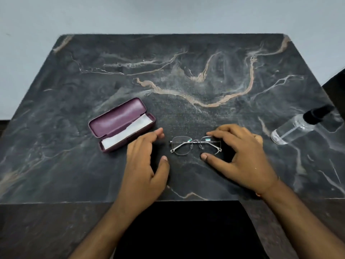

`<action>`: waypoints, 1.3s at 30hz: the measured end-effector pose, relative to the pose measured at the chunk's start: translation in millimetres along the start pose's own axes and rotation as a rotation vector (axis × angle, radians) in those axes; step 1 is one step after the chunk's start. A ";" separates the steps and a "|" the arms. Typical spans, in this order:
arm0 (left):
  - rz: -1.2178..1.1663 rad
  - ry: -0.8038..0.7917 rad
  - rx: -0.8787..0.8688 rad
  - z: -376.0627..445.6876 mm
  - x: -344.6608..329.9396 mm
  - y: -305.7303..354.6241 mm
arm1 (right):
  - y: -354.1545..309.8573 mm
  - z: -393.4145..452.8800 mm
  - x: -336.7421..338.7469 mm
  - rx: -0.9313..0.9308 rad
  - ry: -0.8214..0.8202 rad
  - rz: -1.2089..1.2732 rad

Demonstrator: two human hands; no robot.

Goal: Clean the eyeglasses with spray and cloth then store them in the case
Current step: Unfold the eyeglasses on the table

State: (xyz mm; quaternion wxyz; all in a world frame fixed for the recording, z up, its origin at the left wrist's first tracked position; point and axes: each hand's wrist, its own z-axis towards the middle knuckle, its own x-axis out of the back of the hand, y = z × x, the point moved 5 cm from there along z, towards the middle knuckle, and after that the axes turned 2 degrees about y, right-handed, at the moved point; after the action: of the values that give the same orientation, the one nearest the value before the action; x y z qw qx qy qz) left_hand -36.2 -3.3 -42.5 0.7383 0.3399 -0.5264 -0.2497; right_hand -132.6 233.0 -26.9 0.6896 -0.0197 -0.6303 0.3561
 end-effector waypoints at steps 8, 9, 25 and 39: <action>0.169 0.040 -0.032 7.6 -9.0 -3.8 | 4.6 -1.0 -1.0 0.052 0.068 0.052; 0.195 0.036 -0.028 7.5 -10.2 -4.4 | 6.3 -1.3 -0.7 0.045 0.076 0.084; 0.211 0.025 -0.061 12.9 -11.6 -3.9 | 7.4 -10.5 12.2 0.056 0.200 0.490; -0.311 -0.068 -0.145 15.9 -0.8 17.5 | -14.9 -16.2 12.1 0.169 0.249 0.505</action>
State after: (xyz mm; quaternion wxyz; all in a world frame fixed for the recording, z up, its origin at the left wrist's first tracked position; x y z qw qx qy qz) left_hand -51.3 4.8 -26.1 0.6953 0.3543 -0.4727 -0.4094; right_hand -112.0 235.0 -12.8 0.6504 -0.1617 -0.4841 0.5626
